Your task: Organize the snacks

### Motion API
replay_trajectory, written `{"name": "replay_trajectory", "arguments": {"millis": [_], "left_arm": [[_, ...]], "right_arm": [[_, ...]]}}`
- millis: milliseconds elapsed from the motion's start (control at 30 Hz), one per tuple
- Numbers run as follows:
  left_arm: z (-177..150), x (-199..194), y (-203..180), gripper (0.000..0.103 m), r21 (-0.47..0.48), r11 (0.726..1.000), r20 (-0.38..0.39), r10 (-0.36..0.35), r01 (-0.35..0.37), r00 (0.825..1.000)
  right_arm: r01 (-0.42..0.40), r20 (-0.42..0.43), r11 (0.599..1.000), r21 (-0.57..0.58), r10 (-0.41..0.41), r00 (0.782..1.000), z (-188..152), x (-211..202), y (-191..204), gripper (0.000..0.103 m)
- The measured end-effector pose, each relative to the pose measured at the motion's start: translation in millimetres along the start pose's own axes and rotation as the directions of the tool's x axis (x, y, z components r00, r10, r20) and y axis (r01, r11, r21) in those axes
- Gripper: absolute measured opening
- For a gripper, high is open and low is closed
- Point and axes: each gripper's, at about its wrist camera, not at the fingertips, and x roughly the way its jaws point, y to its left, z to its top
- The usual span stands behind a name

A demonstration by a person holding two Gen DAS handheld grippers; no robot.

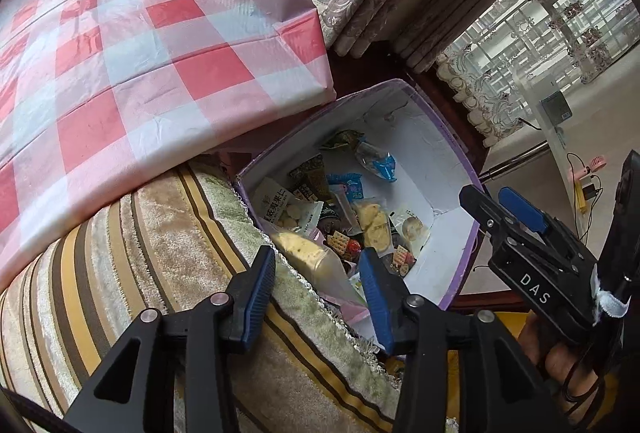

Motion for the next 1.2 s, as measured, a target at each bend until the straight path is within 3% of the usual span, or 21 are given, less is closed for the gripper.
{"name": "replay_trajectory", "arguments": {"millis": [33, 200, 433, 533, 667, 867, 1200], "left_arm": [[-3.7, -6.1, 2.4, 0.05, -0.009, 1.0, 0.016, -0.015, 0.015, 1.0], [-24.2, -32.3, 5.9, 0.085, -0.017, 0.996, 0.074, -0.086, 0.087, 0.994], [-31.6, -34.0, -6.1, 0.086, 0.034, 0.999, 0.082, 0.014, -0.016, 0.997], [-31.4, -30.0, -8.5, 0.095, 0.048, 0.999, 0.077, 0.005, -0.008, 0.997], [-28.9, -23.0, -15.9, 0.098, 0.067, 0.995, 0.057, 0.068, -0.072, 0.996], [-25.8, -19.6, -10.1, 0.102, 0.042, 0.998, 0.052, 0.038, -0.04, 0.998], [-26.1, -17.3, -10.4, 0.103, 0.058, 0.997, 0.056, 0.057, -0.06, 0.997]], "right_arm": [[-0.006, -0.007, 1.0, 0.014, 0.006, 1.0, -3.8, -5.0, 2.1, 0.07], [-0.052, -0.028, 0.998, 0.038, 0.053, 0.998, -26.9, -26.5, 21.9, 0.072], [-0.02, -0.049, 0.998, 0.066, 0.023, 0.999, -41.9, -28.7, 19.8, 0.072], [0.0, -0.052, 0.997, 0.074, 0.004, 0.999, -42.4, -25.3, 13.5, 0.072], [0.011, -0.061, 0.996, 0.084, -0.005, 0.998, -42.0, -21.6, 8.4, 0.072], [0.017, -0.067, 0.996, 0.084, -0.011, 0.998, -40.5, -18.4, 6.5, 0.072], [0.016, -0.069, 0.996, 0.089, -0.01, 0.998, -40.8, -17.2, 4.9, 0.072]]}}
